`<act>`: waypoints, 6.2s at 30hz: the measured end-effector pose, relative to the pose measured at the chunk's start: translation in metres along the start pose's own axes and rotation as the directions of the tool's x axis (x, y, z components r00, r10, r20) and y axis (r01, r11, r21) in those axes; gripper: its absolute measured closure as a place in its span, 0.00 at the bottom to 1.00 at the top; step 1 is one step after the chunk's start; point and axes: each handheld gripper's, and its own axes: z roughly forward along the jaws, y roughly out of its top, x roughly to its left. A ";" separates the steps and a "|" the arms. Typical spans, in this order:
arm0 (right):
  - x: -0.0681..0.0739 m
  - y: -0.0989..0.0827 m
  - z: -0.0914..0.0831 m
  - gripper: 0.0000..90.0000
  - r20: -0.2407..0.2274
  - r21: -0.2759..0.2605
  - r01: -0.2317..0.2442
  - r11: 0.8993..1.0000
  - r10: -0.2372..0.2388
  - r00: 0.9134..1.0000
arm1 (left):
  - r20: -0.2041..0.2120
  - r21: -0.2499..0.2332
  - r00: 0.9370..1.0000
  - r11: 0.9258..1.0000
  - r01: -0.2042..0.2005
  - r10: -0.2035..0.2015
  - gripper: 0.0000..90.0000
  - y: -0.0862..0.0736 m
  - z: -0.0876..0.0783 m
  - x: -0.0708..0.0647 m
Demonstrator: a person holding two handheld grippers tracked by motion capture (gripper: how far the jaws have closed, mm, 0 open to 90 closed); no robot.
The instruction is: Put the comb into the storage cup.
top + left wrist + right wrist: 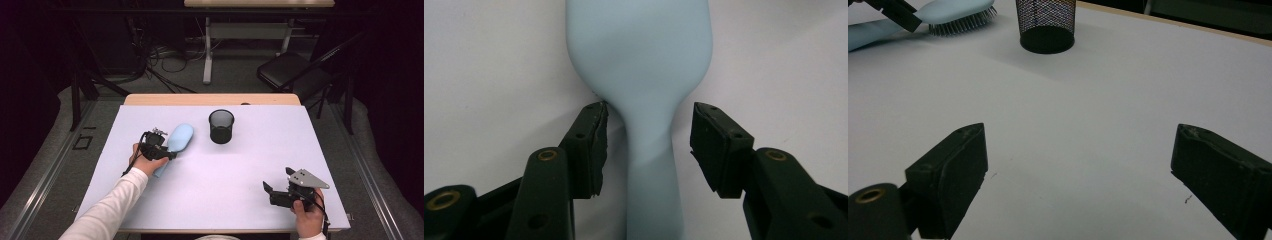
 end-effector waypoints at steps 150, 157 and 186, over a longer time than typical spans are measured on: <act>0.000 0.069 0.040 0.02 -0.053 0.168 0.002 0.986 0.007 0.999 | -0.003 -0.396 0.998 0.916 -0.065 0.070 0.77 0.043 -0.061 -0.041; -0.002 0.088 0.048 0.02 -0.073 0.188 -0.008 0.982 0.022 0.997 | -0.001 -0.399 0.997 0.914 -0.072 0.078 0.77 0.043 -0.062 -0.043; -0.005 0.147 0.099 0.05 -0.127 0.215 -0.030 0.976 0.058 0.990 | -0.003 -0.400 0.996 0.912 -0.084 0.090 0.77 0.046 -0.055 -0.047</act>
